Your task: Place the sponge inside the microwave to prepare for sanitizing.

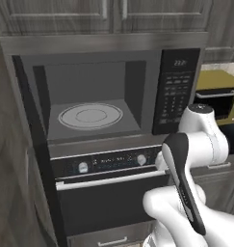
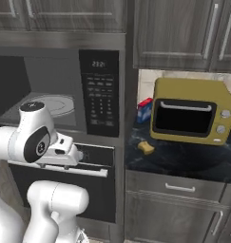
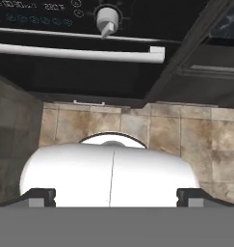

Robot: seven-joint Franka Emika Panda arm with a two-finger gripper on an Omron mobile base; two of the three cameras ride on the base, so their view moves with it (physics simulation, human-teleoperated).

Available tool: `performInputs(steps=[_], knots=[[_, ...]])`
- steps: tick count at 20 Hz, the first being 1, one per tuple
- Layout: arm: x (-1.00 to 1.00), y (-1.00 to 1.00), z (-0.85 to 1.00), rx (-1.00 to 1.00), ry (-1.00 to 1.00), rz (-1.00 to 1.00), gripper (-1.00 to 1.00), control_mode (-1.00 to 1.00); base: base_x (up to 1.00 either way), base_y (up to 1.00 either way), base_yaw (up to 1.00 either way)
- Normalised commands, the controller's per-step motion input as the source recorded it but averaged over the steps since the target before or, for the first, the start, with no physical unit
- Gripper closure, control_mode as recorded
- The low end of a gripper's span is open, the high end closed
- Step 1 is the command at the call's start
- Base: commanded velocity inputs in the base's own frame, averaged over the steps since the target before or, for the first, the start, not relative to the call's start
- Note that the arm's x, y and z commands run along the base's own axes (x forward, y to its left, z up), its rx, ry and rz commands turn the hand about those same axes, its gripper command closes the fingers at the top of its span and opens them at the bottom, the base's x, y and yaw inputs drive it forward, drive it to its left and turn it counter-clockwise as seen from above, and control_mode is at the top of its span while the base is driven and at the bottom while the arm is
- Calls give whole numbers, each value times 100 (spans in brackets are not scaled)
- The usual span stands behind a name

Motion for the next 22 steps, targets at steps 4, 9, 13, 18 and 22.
performInputs(steps=[4,9,13,18,22], knots=[[0,0,0,0,0,0,-100,100,7,-89,3],[0,0,0,0,0,0,-100,100,21,-82,6],[0,0,0,0,0,0,-100,100,29,-70,9],[0,0,0,0,0,0,-100,100,46,-28,13],[0,0,0,0,0,0,-100,100,52,-19,20]])
